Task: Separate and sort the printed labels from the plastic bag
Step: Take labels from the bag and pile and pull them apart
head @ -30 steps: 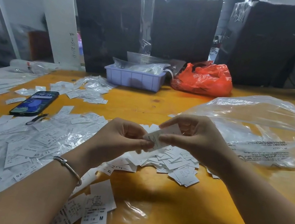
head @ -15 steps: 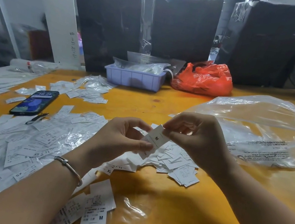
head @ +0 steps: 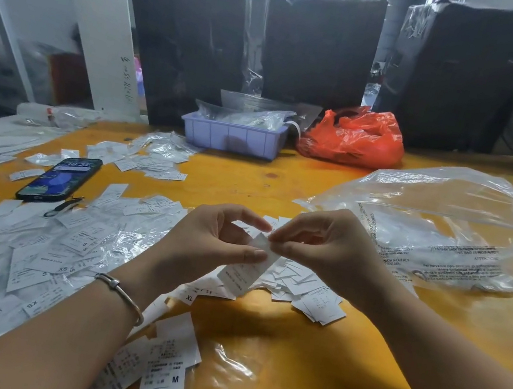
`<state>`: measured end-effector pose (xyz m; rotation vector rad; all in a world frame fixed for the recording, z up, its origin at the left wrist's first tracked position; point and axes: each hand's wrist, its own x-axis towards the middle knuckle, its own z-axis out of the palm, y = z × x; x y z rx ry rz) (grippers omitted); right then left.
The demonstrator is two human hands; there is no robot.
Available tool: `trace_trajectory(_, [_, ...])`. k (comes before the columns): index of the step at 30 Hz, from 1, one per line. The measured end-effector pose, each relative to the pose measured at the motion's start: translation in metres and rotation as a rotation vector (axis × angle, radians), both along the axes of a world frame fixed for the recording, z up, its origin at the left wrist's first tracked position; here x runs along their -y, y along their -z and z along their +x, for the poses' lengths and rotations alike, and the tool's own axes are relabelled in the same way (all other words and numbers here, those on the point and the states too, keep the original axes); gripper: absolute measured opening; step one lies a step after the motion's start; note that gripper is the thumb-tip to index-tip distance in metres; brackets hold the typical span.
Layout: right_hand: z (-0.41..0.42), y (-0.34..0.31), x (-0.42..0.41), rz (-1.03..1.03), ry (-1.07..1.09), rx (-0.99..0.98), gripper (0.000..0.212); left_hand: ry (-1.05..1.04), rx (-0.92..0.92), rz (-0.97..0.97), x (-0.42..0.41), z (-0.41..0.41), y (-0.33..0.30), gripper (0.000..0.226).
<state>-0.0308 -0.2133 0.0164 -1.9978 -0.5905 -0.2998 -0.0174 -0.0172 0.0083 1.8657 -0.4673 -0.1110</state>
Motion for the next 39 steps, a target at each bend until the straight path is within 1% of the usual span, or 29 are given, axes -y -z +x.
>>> trace_trajectory(3, [0.001,0.0,0.0,-0.052,-0.005,0.004,0.007,0.002,0.025,0.007,0.0,0.0,0.0,0.029])
trace_trajectory(5, [0.006,0.0,0.007,-0.067,0.084,0.043,0.01,-0.028,0.043,0.004,-0.002,0.002,-0.001,0.02])
trace_trajectory(6, [0.01,0.0,0.011,-0.099,0.177,0.091,0.011,-0.054,0.06,0.02,-0.004,0.003,-0.001,0.017])
trace_trajectory(8, [0.019,0.001,0.023,-0.21,0.409,0.191,0.012,-0.114,0.11,0.087,-0.01,0.007,-0.002,0.026])
trace_trajectory(9, [0.023,0.002,0.03,-0.266,0.519,0.21,0.013,-0.14,0.126,0.111,-0.013,0.008,-0.002,0.032])
trace_trajectory(11, [0.03,0.006,0.045,-0.379,0.686,0.158,0.015,-0.198,0.147,0.148,-0.018,0.011,-0.002,0.036])
trace_trajectory(13, [0.037,0.013,0.059,-0.537,0.816,0.037,0.014,-0.287,0.198,0.257,-0.02,0.015,0.001,0.036])
trace_trajectory(15, [0.042,0.017,0.069,-0.663,0.917,-0.086,0.026,-0.38,0.239,0.434,-0.023,0.02,0.004,0.034])
trace_trajectory(17, [0.045,0.017,0.076,-0.708,0.989,-0.137,0.037,-0.458,0.249,0.625,-0.028,0.024,0.007,0.032])
trace_trajectory(18, [0.047,0.016,0.079,-0.721,1.016,-0.144,0.039,-0.494,0.246,0.711,-0.031,0.025,0.008,0.031])
trace_trajectory(21, [0.048,0.016,0.085,-0.788,1.067,-0.141,0.035,-0.583,0.217,0.869,-0.034,0.028,0.009,0.027])
trace_trajectory(24, [0.049,0.021,0.088,-0.883,1.061,-0.168,0.025,-0.629,0.204,0.908,-0.036,0.029,0.009,0.027])
trace_trajectory(27, [0.051,0.023,0.091,-0.84,1.05,-0.216,0.018,-0.641,0.252,0.881,-0.033,0.028,0.009,0.029])
trace_trajectory(30, [0.052,0.023,0.091,-0.803,1.069,-0.178,0.008,-0.61,0.265,0.832,-0.029,0.026,0.01,0.032])
trace_trajectory(32, [0.053,0.024,0.091,-0.752,1.066,-0.139,0.012,-0.587,0.262,0.785,-0.029,0.027,0.01,0.035])
trace_trajectory(35, [0.053,0.024,0.092,-0.692,1.032,-0.081,0.009,-0.563,0.261,0.736,-0.029,0.027,0.011,0.035])
trace_trajectory(38, [0.054,0.027,0.092,-0.743,0.93,-0.151,0.027,-0.541,0.281,0.691,-0.026,0.028,0.014,0.033])
trace_trajectory(39, [0.055,0.027,0.091,-0.745,0.916,-0.172,0.024,-0.529,0.292,0.676,-0.026,0.028,0.015,0.032])
